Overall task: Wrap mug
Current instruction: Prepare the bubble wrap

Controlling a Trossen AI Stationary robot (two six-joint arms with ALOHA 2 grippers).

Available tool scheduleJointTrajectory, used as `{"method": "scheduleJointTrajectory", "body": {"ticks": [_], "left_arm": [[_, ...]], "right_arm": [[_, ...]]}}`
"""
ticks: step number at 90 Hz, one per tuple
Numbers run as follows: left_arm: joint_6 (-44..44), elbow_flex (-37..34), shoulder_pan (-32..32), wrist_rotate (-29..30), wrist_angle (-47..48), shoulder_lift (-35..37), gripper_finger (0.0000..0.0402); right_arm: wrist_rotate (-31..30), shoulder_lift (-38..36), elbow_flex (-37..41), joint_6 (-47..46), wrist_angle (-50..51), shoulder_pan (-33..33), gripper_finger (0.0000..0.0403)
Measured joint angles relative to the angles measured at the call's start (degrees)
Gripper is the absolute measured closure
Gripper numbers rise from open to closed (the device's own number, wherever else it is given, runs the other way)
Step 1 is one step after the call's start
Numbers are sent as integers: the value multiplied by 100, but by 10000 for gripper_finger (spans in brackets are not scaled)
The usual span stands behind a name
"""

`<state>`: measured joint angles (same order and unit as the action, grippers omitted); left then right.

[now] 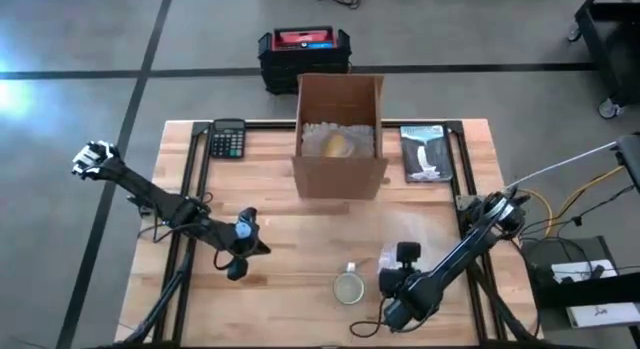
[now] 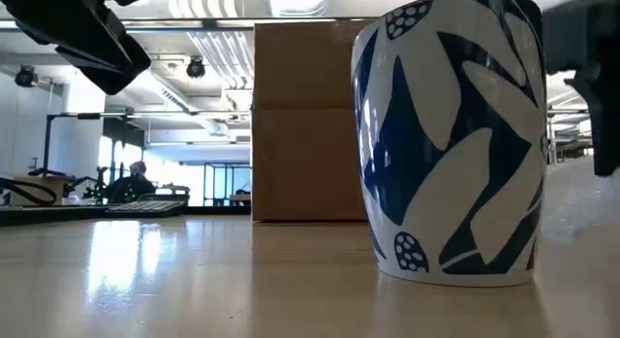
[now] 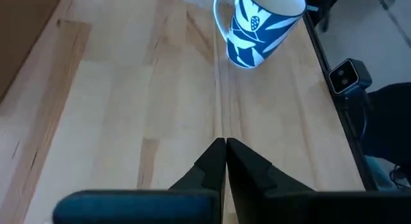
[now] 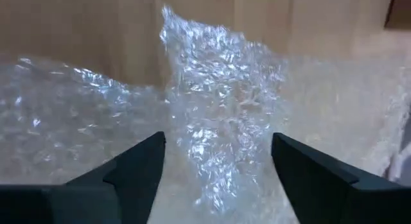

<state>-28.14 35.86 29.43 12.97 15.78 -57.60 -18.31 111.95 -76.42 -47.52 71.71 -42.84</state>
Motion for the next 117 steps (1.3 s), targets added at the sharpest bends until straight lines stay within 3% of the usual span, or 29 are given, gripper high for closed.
{"method": "scheduleJointTrajectory", "body": {"ticks": [17, 22, 40, 56, 66, 82, 93, 104, 117], "left_arm": [[0, 0, 0, 0, -5, 0, 402], [0, 0, 0, 0, -12, 0, 402], [66, 0, 0, 0, -338, 0, 402], [398, 0, -21, 16, -773, 0, 402], [752, 0, -68, 103, -1238, -20, 402], [1282, 0, -165, 653, -1874, -21, 401], [1450, 0, -296, 1188, -1973, -119, 387], [1684, 1, -436, 1317, -1978, -320, 349], [1680, 2, -520, 1351, -2146, -546, 280]], "right_arm": [[-68, -4, -139, 16, 283, -2, 359], [-208, -55, -290, 64, 495, -2, 387], [-1178, -347, -997, -40, 1552, 82, 378], [-2616, -738, -1285, 115, 1378, 396, 400], [-3109, -897, -1322, 670, 848, 738, 400], [-3091, -917, -1318, 2392, -798, 1370, 401], [-2700, -919, -1318, 3582, -2329, 1734, 401], [-2289, -931, -1318, 4329, -3523, 2023, 401], [-2075, -941, -1318, 4605, -4027, 2295, 400]]}}
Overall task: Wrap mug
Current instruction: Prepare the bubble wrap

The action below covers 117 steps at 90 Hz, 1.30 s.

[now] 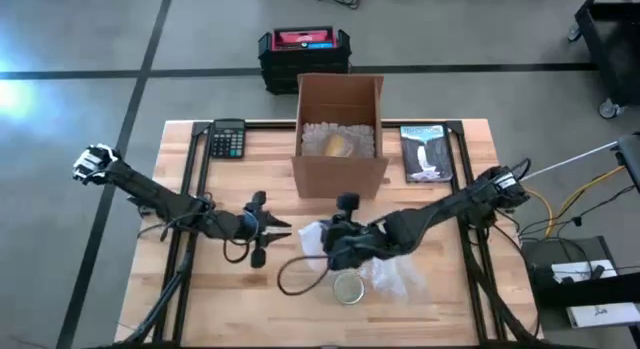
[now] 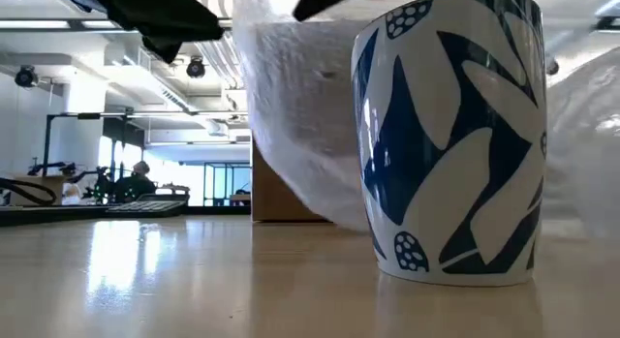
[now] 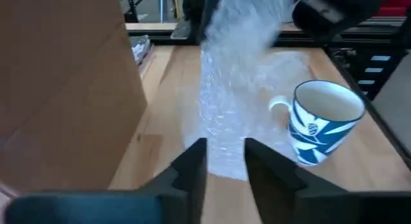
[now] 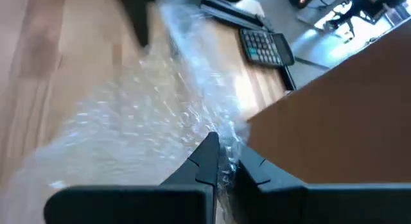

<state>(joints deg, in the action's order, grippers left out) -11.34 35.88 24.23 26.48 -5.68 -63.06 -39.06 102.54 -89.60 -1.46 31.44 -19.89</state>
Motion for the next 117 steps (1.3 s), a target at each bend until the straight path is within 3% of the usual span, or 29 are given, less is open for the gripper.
{"method": "scheduleJointTrajectory", "body": {"ticks": [17, 35, 42, 64, 88, 100, 117], "left_arm": [[-17, -1, -7, 23, -188, -90, 201], [-176, -2, -7, 53, 119, 347, 162], [-209, 16, -7, 52, 130, 584, 159], [-124, 280, -7, 48, 422, 790, 177], [-137, 1015, -7, 47, 1755, 821, 204], [-348, 1363, -7, 44, 2596, 801, 217], [-439, 1875, -7, 43, 3532, 801, 240]], "right_arm": [[317, 0, 0, 1, -46, 204, 400], [650, 0, 0, 369, -7, 167, 400], [926, 11, 0, 534, -57, 167, 400], [983, 479, 3, 1373, -765, 344, 400], [2161, 1058, 4, 2364, -2551, 497, 397], [2679, 1219, 4, 2328, -2940, 570, 359], [2746, 1056, 11, 1900, -2791, 553, 251]]}}
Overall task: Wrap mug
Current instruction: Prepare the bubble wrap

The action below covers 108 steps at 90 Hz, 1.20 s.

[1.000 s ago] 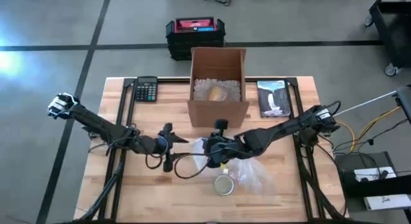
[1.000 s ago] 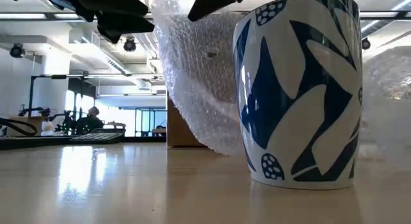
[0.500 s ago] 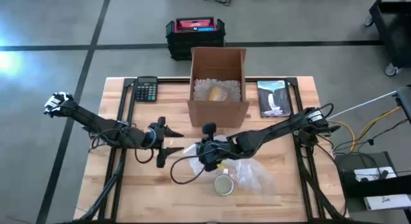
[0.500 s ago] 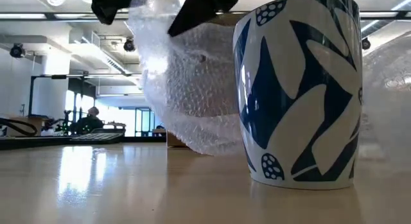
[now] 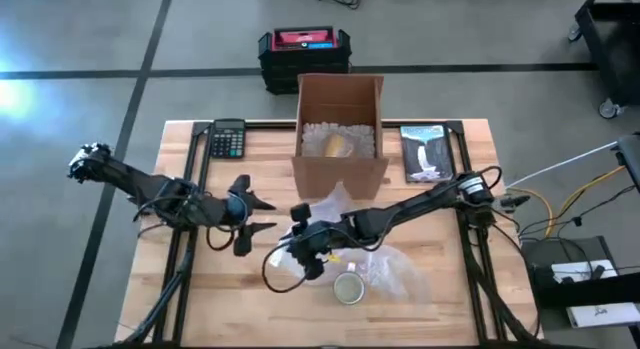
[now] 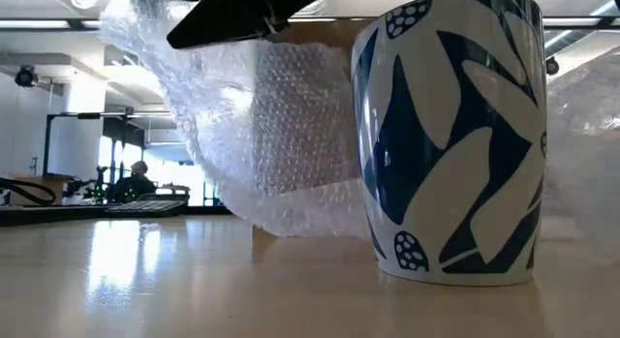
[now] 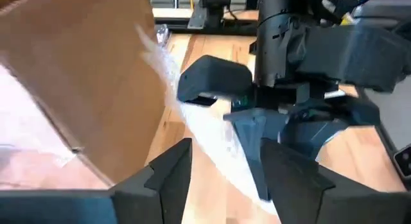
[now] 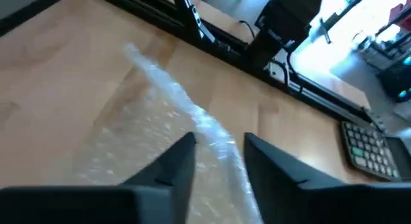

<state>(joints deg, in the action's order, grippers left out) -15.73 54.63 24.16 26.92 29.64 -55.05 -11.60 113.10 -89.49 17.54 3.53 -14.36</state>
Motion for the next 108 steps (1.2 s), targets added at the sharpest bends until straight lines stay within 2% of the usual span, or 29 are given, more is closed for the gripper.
{"method": "scheduleJointTrajectory", "body": {"ticks": [8, 20, 29, 40, 56, 73, 87, 94, 108], "left_arm": [[-2, 148, 5, 0, 72, 0, 251], [-1, 127, 4, -44, 75, -21, 266], [0, -30, 4, -45, 6, -150, 276], [37, -183, 4, -59, -320, -380, 288], [50, -192, 4, -54, -677, -801, 304], [389, -282, -59, 501, -1102, -1856, 326], [317, -282, -135, 538, -1092, -2867, 348], [229, -282, -133, 490, -772, -3286, 359], [-304, -305, -106, -332, 140, -3815, 378]], "right_arm": [[-2, -403, -6, -428, 204, -71, 203], [8, -982, -231, -1299, 1499, -196, 151], [2, -1276, -264, -1804, 2264, -280, 128], [-35, -1360, -271, -2234, 2698, -296, 116], [0, -1259, -259, -3176, 4590, -387, 122], [-198, -1257, -239, -4592, 6066, -458, 147], [-195, -1257, 187, -5449, 6300, -747, 166], [-179, -1248, 540, -5639, 6298, -946, 175], [10, -1248, 1097, -6122, 6044, -1462, 190]]}}
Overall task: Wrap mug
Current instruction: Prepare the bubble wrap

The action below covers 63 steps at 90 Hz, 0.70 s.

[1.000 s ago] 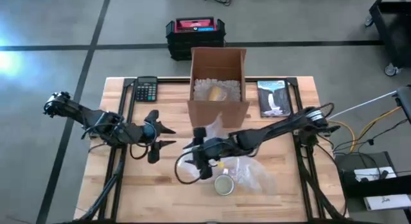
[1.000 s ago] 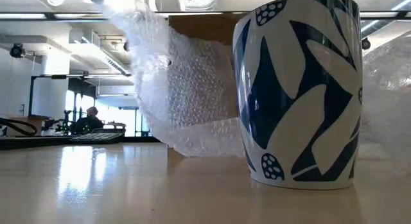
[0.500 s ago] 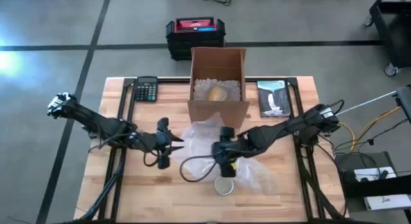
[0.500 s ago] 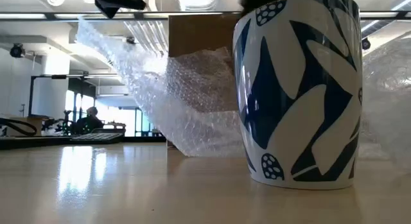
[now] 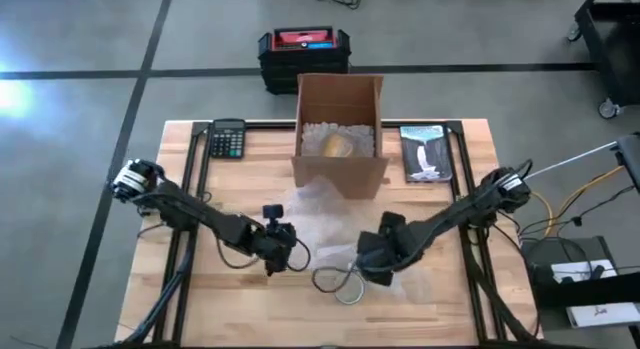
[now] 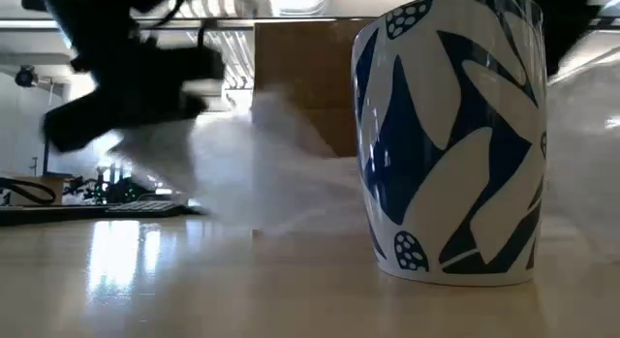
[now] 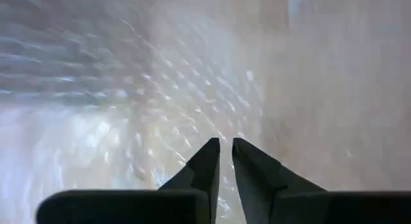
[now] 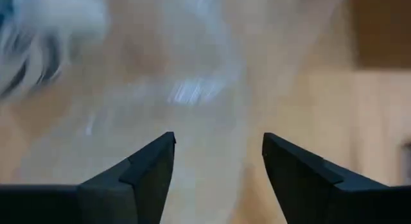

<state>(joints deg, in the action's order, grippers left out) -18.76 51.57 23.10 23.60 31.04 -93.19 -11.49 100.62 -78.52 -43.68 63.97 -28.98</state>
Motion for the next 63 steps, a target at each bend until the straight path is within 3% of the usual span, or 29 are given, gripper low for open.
{"method": "scheduleJointTrajectory", "body": {"ticks": [21, 38, 50, 63], "left_arm": [[-814, -355, 374, -890, 118, 75, 381], [-1587, -685, 669, -1544, 34, 441, 381], [-1820, -865, 761, -1586, 99, 779, 381], [-1808, -860, 762, -1135, 105, 1196, 381]], "right_arm": [[102, 0, 339, -694, -174, -565, 203], [1244, -28, 209, -1079, -155, -640, 199], [2390, -86, -160, -1327, -76, -541, 194], [1936, -131, -726, -867, -129, -525, 190]]}}
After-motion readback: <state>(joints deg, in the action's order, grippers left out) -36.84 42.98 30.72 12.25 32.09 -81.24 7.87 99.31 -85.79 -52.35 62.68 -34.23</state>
